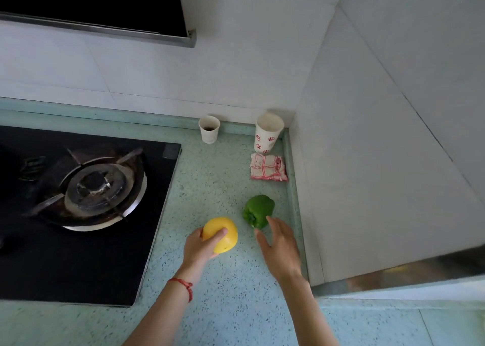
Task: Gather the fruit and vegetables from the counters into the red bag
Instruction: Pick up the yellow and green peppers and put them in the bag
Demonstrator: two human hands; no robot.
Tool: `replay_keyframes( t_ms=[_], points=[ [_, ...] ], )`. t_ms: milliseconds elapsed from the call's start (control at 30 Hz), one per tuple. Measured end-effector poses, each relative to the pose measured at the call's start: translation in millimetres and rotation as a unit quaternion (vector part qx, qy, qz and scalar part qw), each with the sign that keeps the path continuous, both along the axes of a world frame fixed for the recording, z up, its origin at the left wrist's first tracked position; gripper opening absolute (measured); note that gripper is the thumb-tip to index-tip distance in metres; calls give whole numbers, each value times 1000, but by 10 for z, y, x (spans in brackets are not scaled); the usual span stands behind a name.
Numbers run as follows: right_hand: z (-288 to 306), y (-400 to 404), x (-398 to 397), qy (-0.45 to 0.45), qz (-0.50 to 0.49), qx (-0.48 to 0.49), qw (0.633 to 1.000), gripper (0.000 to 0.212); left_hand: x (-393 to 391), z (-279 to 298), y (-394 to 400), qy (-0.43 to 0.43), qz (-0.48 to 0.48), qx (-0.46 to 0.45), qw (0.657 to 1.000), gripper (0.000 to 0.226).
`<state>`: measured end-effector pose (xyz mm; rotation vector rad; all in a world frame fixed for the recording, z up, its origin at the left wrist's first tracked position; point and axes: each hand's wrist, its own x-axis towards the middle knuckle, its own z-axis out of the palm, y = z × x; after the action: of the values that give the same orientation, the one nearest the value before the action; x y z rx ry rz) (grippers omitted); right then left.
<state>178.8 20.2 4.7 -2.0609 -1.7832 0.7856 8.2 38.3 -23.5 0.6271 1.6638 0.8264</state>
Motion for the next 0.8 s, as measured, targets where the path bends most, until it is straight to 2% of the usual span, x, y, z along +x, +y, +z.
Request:
replay_keyframes(
  t_ms=[200,333,400,467,600,800],
  points=[
    [-42,394,-156,58,-124,-22,990,70,-399,43,-171,-48,46,-3,998,33],
    [-89,609,-224,64,-154,-41,985,85,-518,50,-256,-50,55,-3,997,42],
    [-131,665,-234,72,-162,-42,983,89,-544,55,-276,-46,58,3,997,37],
    [-172,700,-237,95,-171,-48,979,90,-558,56,-295,-39,60,8,997,36],
    [-237,728,-228,137,-181,-55,972,87,-583,57,-326,-37,64,13,997,48],
    [-222,644,-188,164,-185,-33,968,80,-601,94,-372,-40,72,18,996,51]
  ],
)
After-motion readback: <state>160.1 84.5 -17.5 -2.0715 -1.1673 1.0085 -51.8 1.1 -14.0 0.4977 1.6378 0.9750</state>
